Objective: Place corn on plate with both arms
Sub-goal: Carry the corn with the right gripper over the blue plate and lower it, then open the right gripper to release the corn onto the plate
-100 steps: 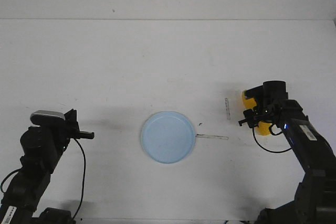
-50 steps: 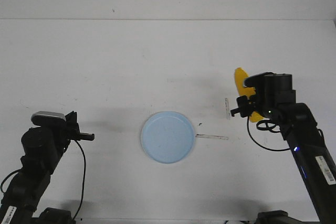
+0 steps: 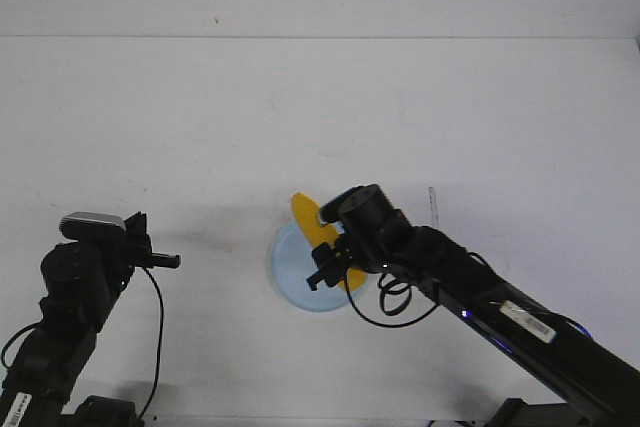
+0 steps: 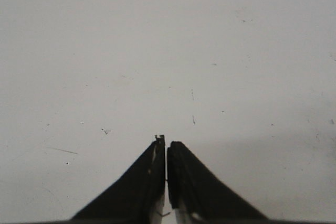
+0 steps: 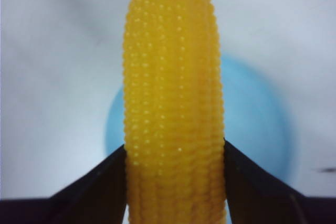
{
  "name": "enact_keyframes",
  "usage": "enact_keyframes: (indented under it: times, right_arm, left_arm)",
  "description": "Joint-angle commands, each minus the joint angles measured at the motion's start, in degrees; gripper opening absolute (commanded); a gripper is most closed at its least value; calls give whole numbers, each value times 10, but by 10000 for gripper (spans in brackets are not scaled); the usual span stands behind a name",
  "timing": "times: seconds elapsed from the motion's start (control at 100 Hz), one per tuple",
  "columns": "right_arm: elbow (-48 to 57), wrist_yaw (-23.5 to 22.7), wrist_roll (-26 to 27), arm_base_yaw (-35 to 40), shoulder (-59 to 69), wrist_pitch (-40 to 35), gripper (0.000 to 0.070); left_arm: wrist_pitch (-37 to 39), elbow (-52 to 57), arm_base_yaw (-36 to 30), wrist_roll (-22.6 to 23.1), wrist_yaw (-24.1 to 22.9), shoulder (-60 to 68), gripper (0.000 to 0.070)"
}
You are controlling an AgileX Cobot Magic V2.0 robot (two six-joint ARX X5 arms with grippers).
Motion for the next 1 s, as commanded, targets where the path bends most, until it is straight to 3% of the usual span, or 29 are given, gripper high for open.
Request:
enact_keyframes:
  times: [0.0, 0.25, 0.55, 0.62, 0.8, 0.99]
  right_arm:
    - [8, 4, 35, 12, 35, 8, 158]
    - [8, 34, 37, 20, 141, 13, 158]
    - [8, 33, 36, 18, 154, 10, 164]
    - [8, 32, 36, 17, 154, 9, 225]
    - [30, 30, 26, 17, 152, -15, 516]
    - [104, 35, 12, 17, 151, -108, 540]
  left_arm:
    - [5, 5, -2, 3, -1, 2, 0]
    - [-1, 5, -2, 3, -1, -2, 0]
    - [-3, 5, -2, 4, -1, -13, 0]
    - [-4, 5, -2, 4, -1, -15, 0]
    - [-3, 5, -2, 4, -1, -18, 0]
    - [-3, 5, -2, 4, -1, -18, 0]
